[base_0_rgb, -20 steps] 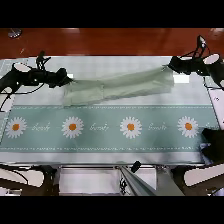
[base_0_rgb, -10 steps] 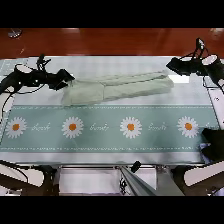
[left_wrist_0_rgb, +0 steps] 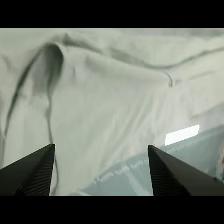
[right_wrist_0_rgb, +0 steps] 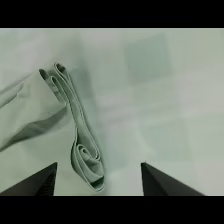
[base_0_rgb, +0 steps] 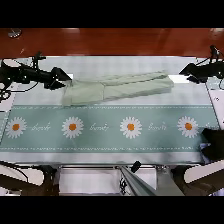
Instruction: Fold the shirts.
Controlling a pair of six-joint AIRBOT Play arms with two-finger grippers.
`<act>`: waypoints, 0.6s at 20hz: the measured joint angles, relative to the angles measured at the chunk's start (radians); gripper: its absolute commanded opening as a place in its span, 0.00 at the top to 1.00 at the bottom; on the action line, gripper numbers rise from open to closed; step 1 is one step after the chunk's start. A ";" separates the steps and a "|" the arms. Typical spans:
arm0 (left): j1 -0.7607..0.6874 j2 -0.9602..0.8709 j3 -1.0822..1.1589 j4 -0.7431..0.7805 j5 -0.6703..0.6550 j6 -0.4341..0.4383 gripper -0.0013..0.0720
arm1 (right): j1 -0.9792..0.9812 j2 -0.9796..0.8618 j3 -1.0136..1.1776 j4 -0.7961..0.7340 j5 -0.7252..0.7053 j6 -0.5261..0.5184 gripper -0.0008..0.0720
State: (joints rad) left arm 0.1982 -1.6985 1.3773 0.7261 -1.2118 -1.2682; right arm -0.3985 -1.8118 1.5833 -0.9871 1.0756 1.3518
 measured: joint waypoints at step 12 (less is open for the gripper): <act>-0.022 0.084 0.005 -0.002 -0.077 0.024 0.09 | 0.093 -0.146 0.005 0.119 0.051 0.032 0.94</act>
State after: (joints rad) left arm 0.1764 -1.6142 1.3827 0.7242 -1.2884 -1.2438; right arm -0.3058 -1.9583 1.5883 -0.8684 1.1271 1.3838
